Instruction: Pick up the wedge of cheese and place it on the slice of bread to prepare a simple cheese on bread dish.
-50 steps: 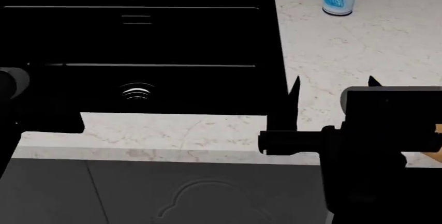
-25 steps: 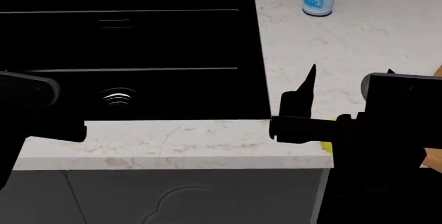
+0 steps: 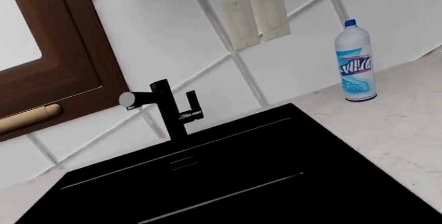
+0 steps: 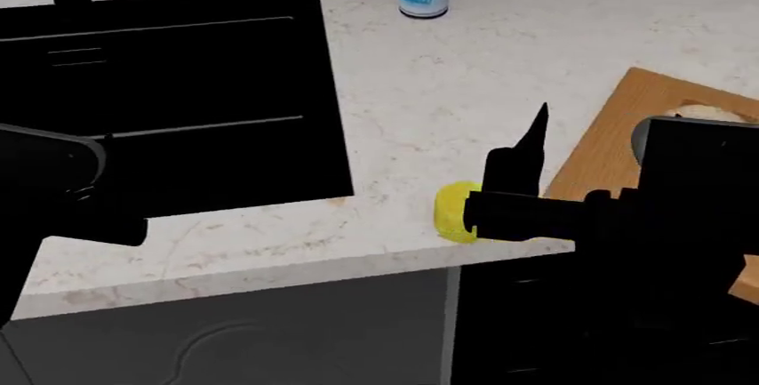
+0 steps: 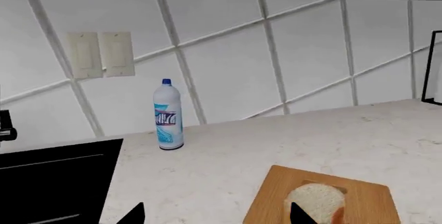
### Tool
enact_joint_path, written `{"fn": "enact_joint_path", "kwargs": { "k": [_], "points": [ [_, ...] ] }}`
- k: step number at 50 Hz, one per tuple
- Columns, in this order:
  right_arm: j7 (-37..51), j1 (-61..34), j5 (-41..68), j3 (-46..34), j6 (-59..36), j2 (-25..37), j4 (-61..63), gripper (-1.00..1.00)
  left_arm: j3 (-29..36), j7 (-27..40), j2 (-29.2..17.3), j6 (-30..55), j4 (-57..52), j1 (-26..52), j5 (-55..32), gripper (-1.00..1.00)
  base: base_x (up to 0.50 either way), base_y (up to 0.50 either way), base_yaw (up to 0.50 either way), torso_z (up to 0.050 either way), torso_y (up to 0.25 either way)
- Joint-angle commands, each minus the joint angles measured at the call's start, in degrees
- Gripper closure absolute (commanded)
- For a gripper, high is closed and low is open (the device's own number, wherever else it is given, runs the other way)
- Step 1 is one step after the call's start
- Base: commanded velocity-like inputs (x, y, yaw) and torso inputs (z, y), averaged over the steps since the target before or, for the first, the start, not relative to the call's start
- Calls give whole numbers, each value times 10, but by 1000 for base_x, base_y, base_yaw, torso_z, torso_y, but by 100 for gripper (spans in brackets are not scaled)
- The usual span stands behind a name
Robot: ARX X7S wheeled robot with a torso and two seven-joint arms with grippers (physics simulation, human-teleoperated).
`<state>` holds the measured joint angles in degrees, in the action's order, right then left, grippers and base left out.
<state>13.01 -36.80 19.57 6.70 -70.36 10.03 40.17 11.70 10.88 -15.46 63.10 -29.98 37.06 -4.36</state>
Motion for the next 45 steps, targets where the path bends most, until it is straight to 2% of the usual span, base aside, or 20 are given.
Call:
{"fn": "enact_joint_path", "kwargs": {
  "k": [1, 21, 33, 39, 43, 45],
  "points": [
    [-14, -7, 31, 20, -17, -6, 28, -100, -2, 0, -1, -2, -2, -1, -4, -100, 356, -196, 0, 0, 0],
    [-8, -7, 40, 19, -15, -2, 34, -100, -8, 5, 1, -7, -6, -4, -8, -100, 318, -255, 0, 0, 0],
    [-6, -1, 42, -4, -16, 8, 40, -100, -4, 5, -2, -10, -2, -5, -10, -100, 350, -88, 0, 0, 0],
    [0, -16, 69, 15, -83, -3, 76, -100, -5, 6, -2, -12, -1, -5, -11, -100, 0, 0, 0, 0, 0],
    [-8, -25, 113, 50, -179, -22, 131, -100, -6, 7, -2, -9, -3, -4, -12, -100, 0, 0, 0, 0, 0],
    [18, -22, 178, 71, -196, -21, 137, -100, -6, 8, -2, -9, -3, -4, -12, -100, 0, 0, 0, 0, 0]
  ]
}}
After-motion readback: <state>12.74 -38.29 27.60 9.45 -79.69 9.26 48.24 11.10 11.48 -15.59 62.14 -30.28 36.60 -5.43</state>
